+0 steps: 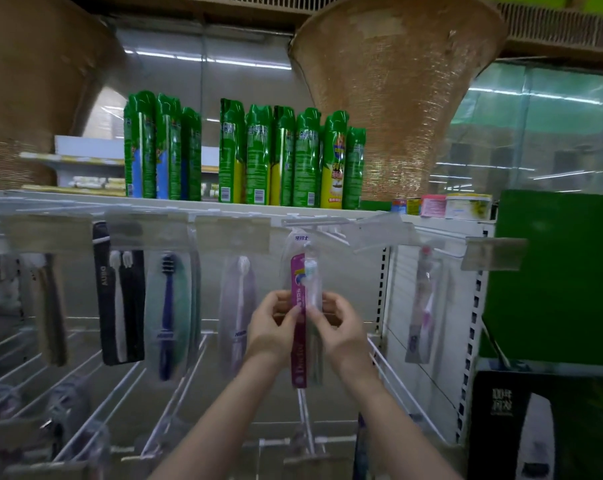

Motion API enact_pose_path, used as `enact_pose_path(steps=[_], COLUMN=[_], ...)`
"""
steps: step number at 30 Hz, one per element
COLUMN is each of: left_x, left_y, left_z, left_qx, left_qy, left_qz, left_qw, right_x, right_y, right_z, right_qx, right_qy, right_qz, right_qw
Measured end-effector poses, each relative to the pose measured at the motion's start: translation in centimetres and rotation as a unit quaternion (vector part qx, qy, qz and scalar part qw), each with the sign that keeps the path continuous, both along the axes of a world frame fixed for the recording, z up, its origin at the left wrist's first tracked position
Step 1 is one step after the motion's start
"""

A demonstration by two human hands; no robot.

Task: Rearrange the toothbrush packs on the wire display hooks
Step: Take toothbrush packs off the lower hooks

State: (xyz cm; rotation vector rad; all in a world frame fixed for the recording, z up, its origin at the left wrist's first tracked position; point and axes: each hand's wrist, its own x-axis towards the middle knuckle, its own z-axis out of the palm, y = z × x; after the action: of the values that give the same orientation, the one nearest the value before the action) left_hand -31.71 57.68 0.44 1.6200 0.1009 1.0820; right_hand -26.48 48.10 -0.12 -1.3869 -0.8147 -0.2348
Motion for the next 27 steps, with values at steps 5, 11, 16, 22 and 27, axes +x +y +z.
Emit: enact_pose_path(steps=[5,11,16,22,27], left_x=[-0.7,-2.3,-3.5,-5.7,-7.5], left_y=[-0.9,-2.1,-2.9,-3.8,-4.3], left_z=[0.6,0.3,-0.5,-0.8,-1.4], left_qx=[-0.02,0.006,-0.009,-0.035,-0.021], left_qy=[-0.016,-0.003,0.008,0.031,0.058], left_qz=[-0.012,-0.011,-0.017,-0.051,-0.064], left_qw=[1.0,1.0,1.0,0.998,0.996], right_x=[-0.1,-0.7,-1.3,-2.8,-4.6], right_y=[-1.5,-2.8,-3.5,-4.9,-6.3], right_z=[1.1,1.1,0.0,-0.4,-1.1], right_qx=[-0.003,-0.021,-0.013,-0.014,-0.03], right_qy=[-0.012,-0.026,-0.001,0.028,0.042], right_qz=[0.046,0.082,0.109,0.12,0.119], right_qw=[0.999,0.996,0.994,0.992,0.992])
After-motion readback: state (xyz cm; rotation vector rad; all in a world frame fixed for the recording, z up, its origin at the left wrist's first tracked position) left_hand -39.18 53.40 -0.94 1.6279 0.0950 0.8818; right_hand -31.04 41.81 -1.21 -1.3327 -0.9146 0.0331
